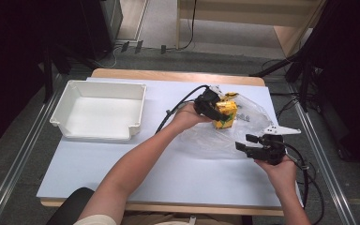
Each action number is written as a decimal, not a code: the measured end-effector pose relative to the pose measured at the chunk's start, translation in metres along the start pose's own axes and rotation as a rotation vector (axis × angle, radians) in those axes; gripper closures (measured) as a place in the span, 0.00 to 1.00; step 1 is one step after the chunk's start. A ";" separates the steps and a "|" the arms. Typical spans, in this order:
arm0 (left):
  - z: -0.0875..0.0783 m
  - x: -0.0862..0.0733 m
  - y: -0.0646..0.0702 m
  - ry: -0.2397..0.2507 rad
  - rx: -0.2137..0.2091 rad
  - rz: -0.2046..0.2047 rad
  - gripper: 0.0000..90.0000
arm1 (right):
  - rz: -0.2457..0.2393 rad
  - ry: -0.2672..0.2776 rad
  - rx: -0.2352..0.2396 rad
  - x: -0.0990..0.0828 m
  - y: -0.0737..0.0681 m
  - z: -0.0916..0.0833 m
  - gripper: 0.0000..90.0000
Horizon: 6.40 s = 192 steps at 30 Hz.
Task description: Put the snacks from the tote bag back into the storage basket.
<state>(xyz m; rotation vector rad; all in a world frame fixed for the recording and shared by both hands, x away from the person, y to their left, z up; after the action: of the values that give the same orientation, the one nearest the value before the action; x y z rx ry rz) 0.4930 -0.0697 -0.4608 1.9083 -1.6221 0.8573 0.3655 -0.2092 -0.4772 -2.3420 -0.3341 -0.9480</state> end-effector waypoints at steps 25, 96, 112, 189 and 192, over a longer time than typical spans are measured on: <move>-0.076 -0.009 0.016 -0.007 0.047 -0.018 0.58 | -0.010 0.004 0.009 0.001 -0.001 0.003 0.42; -0.208 -0.069 -0.010 0.034 0.208 -0.162 0.58 | -0.090 -0.012 0.076 0.016 -0.022 0.021 0.43; -0.230 -0.083 -0.015 0.033 0.258 -0.186 0.58 | -0.101 -0.019 0.085 0.020 -0.024 0.027 0.43; -0.283 -0.156 -0.060 -0.024 0.435 -0.338 0.58 | -0.122 -0.037 0.077 0.015 -0.027 0.024 0.43; -0.282 -0.161 -0.063 -0.027 0.442 -0.349 0.58 | -0.120 -0.034 0.077 0.015 -0.027 0.024 0.43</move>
<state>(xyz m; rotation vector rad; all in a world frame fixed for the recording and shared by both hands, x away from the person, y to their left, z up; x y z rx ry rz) 0.4979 0.2522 -0.3836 2.4169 -1.1194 1.1042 0.3777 -0.1731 -0.4691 -2.2910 -0.5209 -0.9348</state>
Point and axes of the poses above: each handheld gripper's, and its own axes: z roughly forward along the jaws, x roughly out of its top, y roughly to its right, the point moved 7 cm from there along z, roughly forward along the jaws, and after that the axes turned 14 degrees about z, right-handed, at the moved point
